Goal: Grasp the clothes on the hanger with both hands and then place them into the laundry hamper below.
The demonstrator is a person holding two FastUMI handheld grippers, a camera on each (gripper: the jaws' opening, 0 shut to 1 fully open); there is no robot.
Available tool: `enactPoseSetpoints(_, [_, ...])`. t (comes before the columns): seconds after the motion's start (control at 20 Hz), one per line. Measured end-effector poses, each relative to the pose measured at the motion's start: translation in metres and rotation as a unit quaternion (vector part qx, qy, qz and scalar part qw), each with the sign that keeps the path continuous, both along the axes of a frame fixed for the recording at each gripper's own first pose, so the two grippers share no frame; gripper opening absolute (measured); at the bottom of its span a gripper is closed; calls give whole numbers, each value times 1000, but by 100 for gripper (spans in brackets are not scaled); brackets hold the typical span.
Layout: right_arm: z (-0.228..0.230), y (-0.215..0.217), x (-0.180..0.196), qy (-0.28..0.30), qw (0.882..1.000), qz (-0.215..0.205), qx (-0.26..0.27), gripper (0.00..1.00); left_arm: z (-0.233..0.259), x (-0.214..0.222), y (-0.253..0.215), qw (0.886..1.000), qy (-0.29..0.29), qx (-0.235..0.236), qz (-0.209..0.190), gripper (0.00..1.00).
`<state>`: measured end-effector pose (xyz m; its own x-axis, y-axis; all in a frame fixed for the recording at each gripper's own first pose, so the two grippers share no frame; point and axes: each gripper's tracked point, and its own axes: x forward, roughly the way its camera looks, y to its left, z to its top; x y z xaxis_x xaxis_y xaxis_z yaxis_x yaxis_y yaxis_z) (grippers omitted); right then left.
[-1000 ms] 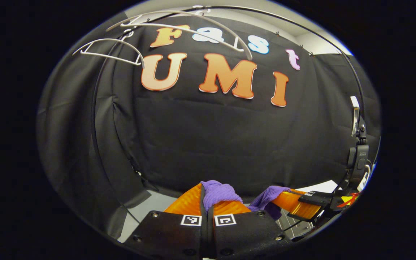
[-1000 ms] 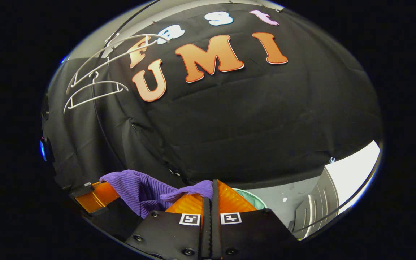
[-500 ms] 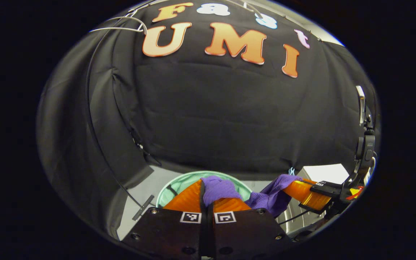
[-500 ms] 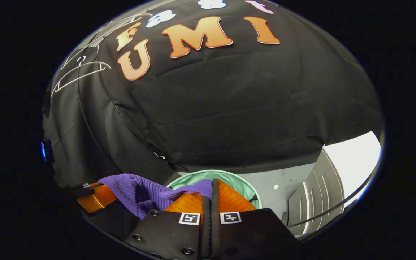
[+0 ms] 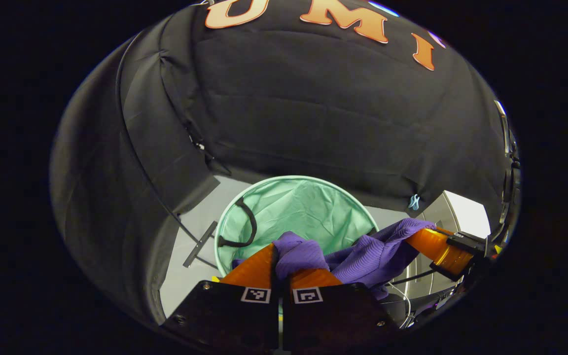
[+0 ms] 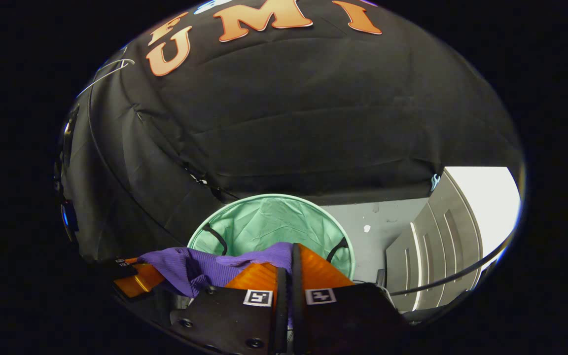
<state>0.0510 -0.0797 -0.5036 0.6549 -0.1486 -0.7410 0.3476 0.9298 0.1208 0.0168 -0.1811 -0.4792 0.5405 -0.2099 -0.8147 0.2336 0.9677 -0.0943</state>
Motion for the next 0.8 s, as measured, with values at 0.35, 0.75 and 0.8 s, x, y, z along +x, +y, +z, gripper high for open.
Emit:
enactPoseSetpoints(0.35, [12, -7, -5, -7, 1000, -17, 6, 36, 27, 0, -7, 1000, -16, -17, -1, 27])
enactPoseSetpoints(0.75, [43, -12, -16, -26, 999, -19, 4, 65, 86, -4, -6, 996, -73, -40, 15, 96])
enactPoseSetpoints(0.8, [54, -13, -15, -36, 999, -15, 0, 88, 98, -2, -5, 995, -86, -41, 17, 96])
